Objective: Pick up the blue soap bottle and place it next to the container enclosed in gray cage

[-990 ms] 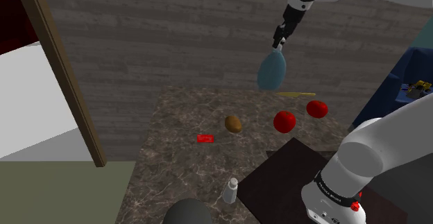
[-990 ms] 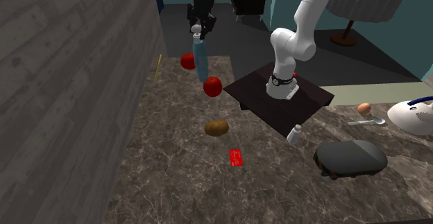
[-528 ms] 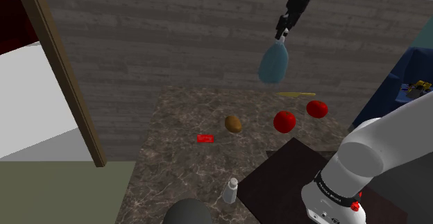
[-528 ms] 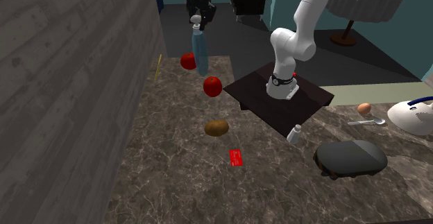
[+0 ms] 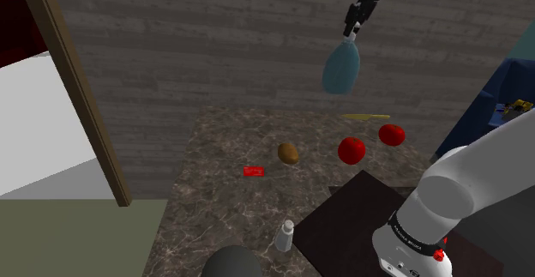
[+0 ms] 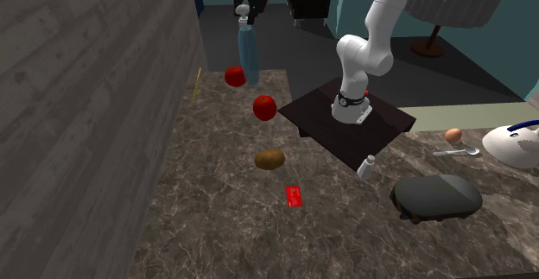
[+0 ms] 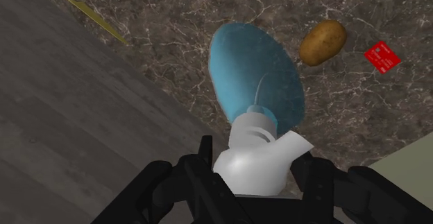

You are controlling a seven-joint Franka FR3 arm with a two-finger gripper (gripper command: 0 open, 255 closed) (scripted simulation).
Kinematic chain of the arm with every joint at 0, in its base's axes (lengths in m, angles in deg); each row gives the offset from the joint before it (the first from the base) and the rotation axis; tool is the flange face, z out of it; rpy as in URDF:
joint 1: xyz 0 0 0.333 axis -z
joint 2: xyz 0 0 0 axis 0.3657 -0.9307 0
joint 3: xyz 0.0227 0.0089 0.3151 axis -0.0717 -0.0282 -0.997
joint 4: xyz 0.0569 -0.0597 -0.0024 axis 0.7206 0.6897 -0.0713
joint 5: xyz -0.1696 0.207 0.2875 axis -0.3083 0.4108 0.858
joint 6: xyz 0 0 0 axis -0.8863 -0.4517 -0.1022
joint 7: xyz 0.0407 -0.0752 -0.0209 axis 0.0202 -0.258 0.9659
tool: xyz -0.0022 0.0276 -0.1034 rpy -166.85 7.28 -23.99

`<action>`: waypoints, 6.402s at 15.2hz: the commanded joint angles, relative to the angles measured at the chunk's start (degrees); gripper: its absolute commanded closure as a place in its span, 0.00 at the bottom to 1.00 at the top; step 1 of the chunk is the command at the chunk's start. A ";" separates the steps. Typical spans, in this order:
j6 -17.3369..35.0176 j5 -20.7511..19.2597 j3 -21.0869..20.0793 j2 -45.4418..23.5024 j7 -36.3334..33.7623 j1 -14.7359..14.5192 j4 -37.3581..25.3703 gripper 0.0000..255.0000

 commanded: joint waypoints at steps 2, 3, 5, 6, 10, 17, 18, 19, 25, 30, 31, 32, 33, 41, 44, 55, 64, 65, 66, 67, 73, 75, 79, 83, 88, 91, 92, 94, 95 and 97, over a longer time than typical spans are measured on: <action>-2.37 0.18 0.05 -0.85 0.30 -0.04 -3.24 1.00; -2.69 0.20 0.06 -0.99 0.33 -0.05 -3.70 1.00; -2.16 -0.23 -1.98 1.60 -2.44 -0.66 -0.35 1.00; -1.94 -0.36 -3.00 2.80 -3.82 -0.96 1.20 1.00; -1.25 -0.39 -7.12 7.02 -9.23 -2.18 6.64 1.00; -0.54 1.01 -14.54 12.24 -18.58 -4.53 13.52 1.00; -0.47 1.31 -15.63 12.75 -19.92 -4.90 14.24 1.00; -0.39 1.62 -16.72 13.21 -21.27 -5.28 14.89 1.00; 0.07 3.77 -23.52 14.69 -29.44 -7.51 17.51 1.00; 0.55 5.57 -29.54 14.20 -36.41 -9.16 17.95 1.00; 0.66 5.88 -30.78 13.91 -37.83 -9.46 17.85 1.00; 0.78 6.17 -32.03 13.56 -39.26 -9.73 17.69 1.00; 0.89 6.45 -33.31 13.14 -40.70 -9.97 17.46 1.00; 1.84 7.13 -44.28 7.32 -52.80 -10.98 13.36 1.00; 2.10 6.32 -48.90 3.90 -57.78 -10.83 10.76 1.00; -0.64 -9.59 -69.64 -19.87 -82.25 -10.60 -4.75 1.00; -12.23 -31.60 -67.40 -47.72 -99.35 -35.08 -27.45 1.00; -13.54 -33.22 -66.39 -50.22 -100.00 -38.22 -30.74 1.00; -14.88 -34.78 -65.34 -52.73 -100.44 -41.41 -34.30 1.00; -16.27 -36.29 -64.23 -55.27 -100.65 -44.69 -38.18 1.00; -16.07 -38.81 -62.17 -60.18 -101.80 -49.63 -42.64 1.00; -14.53 -38.69 -62.34 -60.02 -102.49 -48.69 -40.49 1.00; -11.63 -38.66 -62.51 -59.94 -103.77 -47.16 -36.70 1.00; -8.93 -38.86 -62.51 -60.13 -104.97 -46.00 -33.47 1.00; -5.80 -39.37 -62.29 -60.66 -106.37 -44.95 -30.06 1.00; -4.03 -39.79 -62.05 -61.13 -107.19 -44.50 -28.30 1.00; -3.46 -39.95 -61.96 -61.31 -107.45 -44.38 -27.76 1.00; -2.34 -40.29 -61.75 -61.69 -107.98 -44.18 -26.74 1.00; -1.67 -40.51 -61.61 -61.94 -108.30 -44.07 -26.16 1.00; -1.67 -40.51 -61.61 -61.94 -108.30 -44.07 -26.16 1.00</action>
